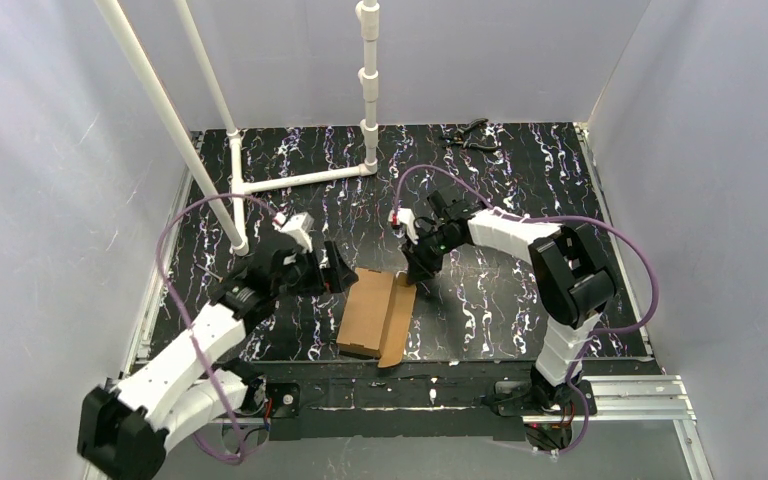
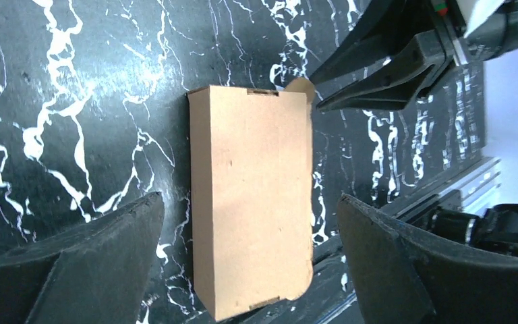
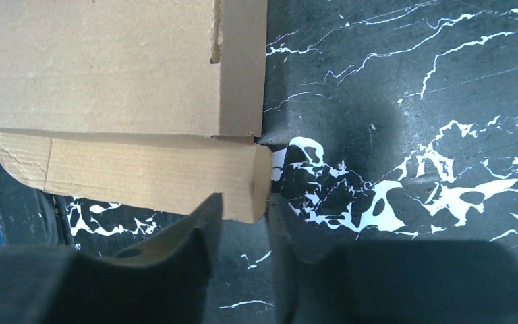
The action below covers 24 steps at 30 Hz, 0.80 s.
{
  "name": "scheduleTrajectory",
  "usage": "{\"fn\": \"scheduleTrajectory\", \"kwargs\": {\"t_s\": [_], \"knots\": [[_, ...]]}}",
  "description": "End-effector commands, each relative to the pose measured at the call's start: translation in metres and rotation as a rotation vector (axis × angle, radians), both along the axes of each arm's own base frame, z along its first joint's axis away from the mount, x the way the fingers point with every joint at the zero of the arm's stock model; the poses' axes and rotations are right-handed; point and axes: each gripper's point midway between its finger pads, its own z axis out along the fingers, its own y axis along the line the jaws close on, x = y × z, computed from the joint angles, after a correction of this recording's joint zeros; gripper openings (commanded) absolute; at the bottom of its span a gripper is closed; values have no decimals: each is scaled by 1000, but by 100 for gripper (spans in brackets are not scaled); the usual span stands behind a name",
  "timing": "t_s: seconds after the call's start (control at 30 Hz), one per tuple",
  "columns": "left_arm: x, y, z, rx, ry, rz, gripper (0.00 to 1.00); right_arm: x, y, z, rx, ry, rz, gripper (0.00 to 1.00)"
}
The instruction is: Fold the paper box
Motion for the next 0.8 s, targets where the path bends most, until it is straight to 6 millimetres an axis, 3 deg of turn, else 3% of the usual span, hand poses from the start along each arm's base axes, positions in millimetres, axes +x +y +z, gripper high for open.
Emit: {"fn": "scheduleTrajectory", "kwargs": {"t_s": [0.0,0.17,0.3,0.4,0.53,0.63,0.77], "knots": [[-31,19,-10,-76,46,90,98,-5,-5,33,79,-42,53,48],[-70,25,-26,-226,95,130,98,-2,-30,52,87,-136,60,71],[-88,31,-42,-260,160,167,98,-31,-43,60,141,-201,166,85],[-87,33,-46,-241,161,170,98,-45,-46,65,234,-270,210,98],[-72,32,-35,-147,87,109,98,-23,-42,65,315,-183,36,98],[-64,24,-26,-93,102,56,98,-15,-38,49,310,-76,-36,98],[-59,18,-19,52,82,32,98,3,-33,42,310,-71,-141,98]]}}
